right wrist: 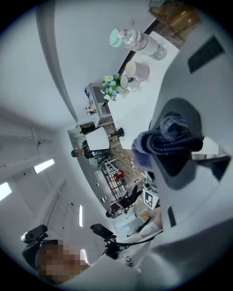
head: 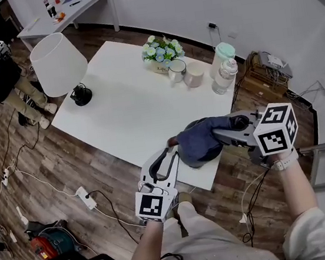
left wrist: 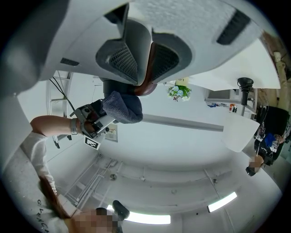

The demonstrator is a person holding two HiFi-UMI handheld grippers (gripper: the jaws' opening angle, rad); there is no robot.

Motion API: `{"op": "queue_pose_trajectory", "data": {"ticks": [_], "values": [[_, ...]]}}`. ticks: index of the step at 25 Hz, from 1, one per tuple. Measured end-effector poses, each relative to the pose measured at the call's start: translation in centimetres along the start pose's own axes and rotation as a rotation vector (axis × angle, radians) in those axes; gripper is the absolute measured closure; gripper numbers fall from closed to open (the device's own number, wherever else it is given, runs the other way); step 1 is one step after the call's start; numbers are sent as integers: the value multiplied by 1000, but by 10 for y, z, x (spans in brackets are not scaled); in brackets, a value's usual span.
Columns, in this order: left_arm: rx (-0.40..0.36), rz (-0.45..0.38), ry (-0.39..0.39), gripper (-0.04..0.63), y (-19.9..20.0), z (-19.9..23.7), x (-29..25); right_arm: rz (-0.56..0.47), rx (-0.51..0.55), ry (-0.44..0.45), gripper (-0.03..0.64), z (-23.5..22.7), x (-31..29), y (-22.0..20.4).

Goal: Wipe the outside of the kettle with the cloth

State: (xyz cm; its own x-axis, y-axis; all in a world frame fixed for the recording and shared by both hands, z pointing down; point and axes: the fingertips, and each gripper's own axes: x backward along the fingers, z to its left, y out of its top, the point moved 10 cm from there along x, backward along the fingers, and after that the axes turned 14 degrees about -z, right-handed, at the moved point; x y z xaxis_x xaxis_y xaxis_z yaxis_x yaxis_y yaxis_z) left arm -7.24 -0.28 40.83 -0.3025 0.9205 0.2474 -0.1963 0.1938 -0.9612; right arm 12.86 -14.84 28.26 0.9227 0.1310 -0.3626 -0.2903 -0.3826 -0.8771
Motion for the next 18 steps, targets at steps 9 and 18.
{"op": "queue_pose_trajectory", "data": {"ticks": [9, 18], "values": [[-31, 1, 2, 491, -5, 5, -6, -194, -184, 82, 554, -4, 11, -4], [0, -1, 32, 491, -9, 17, -1, -382, -338, 224, 554, 12, -21, 2]]}}
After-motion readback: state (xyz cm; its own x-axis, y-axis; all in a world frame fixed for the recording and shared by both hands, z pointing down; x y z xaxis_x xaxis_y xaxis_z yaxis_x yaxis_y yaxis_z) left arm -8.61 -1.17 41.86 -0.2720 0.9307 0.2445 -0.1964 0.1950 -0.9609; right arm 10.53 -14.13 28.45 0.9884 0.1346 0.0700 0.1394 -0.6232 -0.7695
